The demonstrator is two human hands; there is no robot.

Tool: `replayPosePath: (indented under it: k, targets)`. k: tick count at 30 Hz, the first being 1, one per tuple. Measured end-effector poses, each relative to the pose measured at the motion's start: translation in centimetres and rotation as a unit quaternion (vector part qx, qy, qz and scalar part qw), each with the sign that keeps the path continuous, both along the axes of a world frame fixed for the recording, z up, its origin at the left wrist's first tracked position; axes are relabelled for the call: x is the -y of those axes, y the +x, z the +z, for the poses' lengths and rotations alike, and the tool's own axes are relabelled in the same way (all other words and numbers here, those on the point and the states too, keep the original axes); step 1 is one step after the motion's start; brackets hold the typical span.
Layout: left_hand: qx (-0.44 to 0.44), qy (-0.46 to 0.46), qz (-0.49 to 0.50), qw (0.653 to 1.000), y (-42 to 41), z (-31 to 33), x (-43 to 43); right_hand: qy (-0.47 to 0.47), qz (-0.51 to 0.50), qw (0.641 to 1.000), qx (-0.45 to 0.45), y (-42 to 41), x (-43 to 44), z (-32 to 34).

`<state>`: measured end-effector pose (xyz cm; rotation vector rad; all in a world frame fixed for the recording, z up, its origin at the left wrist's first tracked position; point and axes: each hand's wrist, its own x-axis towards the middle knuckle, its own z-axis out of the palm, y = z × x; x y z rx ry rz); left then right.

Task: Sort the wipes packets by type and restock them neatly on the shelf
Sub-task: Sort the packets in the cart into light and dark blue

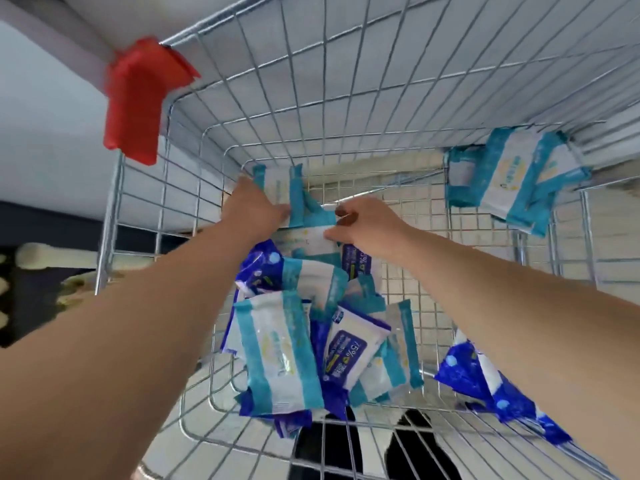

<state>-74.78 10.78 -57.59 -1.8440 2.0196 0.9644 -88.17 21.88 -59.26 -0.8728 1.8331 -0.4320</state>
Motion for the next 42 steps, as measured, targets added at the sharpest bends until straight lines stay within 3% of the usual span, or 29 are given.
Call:
replayPosePath:
  k: [7, 14, 18, 21, 26, 30, 33, 42]
  targets:
    - [-0.07, 0.004, 0.057, 0.996, 1.2, -0.7, 0.8, 0.021, -0.03, 0.999, 0.027, 1.2, 1.2, -1.0]
    - [-0.181, 0.0, 0.125, 0.976, 1.4, 0.9, -0.1, -0.005, -0.218, 0.972, 0.086, -2.5, 0.2, 0.7]
    - [-0.256, 0.043, 0.14, 0.956, 0.7, 2.0, -1.8, -0.037, -0.225, 0.974, -0.001, -5.4, -1.5, 2.2]
    - [-0.266, 0.037, 0.106, 0.957, -0.6, 2.8, -3.1, -0.047, -0.217, 0.973, -0.056, -7.7, -4.2, 3.1]
    - [-0.306, 0.067, 0.068, 0.947, -5.2, 3.8, -6.4, -0.043, -0.281, 0.948, -0.141, -13.3, -9.6, 4.6]
    - [-0.37, 0.143, 0.116, 0.911, -10.7, 4.3, -9.1, -0.066, -0.393, 0.91, -0.113, -18.2, -12.1, 4.9]
    - [-0.378, 0.186, 0.129, 0.898, -14.4, 3.6, -10.7, -0.079, -0.466, 0.881, -0.018, -20.8, -12.9, 3.4]
    - [-0.352, 0.165, 0.062, 0.919, -21.5, 0.6, -12.8, -0.131, -0.383, 0.912, 0.063, -21.9, -15.1, 1.2]
